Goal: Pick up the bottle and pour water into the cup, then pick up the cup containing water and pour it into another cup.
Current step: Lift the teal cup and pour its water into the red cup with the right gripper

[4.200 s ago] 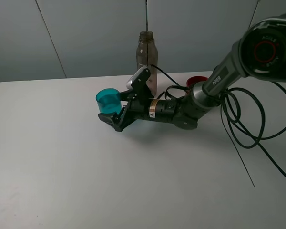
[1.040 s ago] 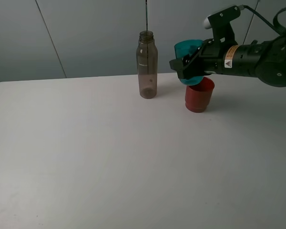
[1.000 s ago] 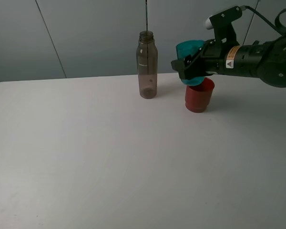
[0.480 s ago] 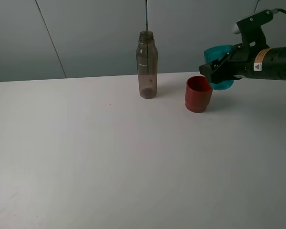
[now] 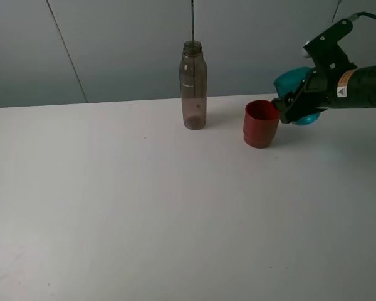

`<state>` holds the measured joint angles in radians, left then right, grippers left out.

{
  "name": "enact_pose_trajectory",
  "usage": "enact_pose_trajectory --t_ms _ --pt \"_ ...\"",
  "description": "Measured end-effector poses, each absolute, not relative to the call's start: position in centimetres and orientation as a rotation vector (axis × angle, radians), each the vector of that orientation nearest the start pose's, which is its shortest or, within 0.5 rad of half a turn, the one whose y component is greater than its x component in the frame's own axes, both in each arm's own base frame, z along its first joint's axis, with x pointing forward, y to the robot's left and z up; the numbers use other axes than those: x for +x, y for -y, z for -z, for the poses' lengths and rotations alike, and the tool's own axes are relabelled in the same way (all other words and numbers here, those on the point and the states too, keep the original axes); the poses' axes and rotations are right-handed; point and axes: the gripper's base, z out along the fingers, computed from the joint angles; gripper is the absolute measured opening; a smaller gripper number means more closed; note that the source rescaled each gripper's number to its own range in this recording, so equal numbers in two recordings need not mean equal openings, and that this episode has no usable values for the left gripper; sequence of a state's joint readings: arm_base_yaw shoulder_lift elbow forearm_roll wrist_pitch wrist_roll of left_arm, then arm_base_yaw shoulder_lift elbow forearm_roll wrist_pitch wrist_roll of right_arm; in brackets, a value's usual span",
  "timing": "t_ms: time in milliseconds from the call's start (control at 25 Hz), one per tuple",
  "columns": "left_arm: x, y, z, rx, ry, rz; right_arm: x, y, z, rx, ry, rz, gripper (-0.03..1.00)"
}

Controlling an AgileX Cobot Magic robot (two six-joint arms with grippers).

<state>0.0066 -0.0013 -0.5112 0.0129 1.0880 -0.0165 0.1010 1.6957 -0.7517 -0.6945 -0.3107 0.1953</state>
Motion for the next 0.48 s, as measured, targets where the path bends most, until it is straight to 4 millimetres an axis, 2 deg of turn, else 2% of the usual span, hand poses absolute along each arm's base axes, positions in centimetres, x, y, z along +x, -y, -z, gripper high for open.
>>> enact_pose_trajectory --t_ms 480 --pt "-0.8 -0.1 -27.8 -0.029 -2.059 -0.007 33.9 -4.5 -17.5 -0.754 -2.1 0.106 0.03"
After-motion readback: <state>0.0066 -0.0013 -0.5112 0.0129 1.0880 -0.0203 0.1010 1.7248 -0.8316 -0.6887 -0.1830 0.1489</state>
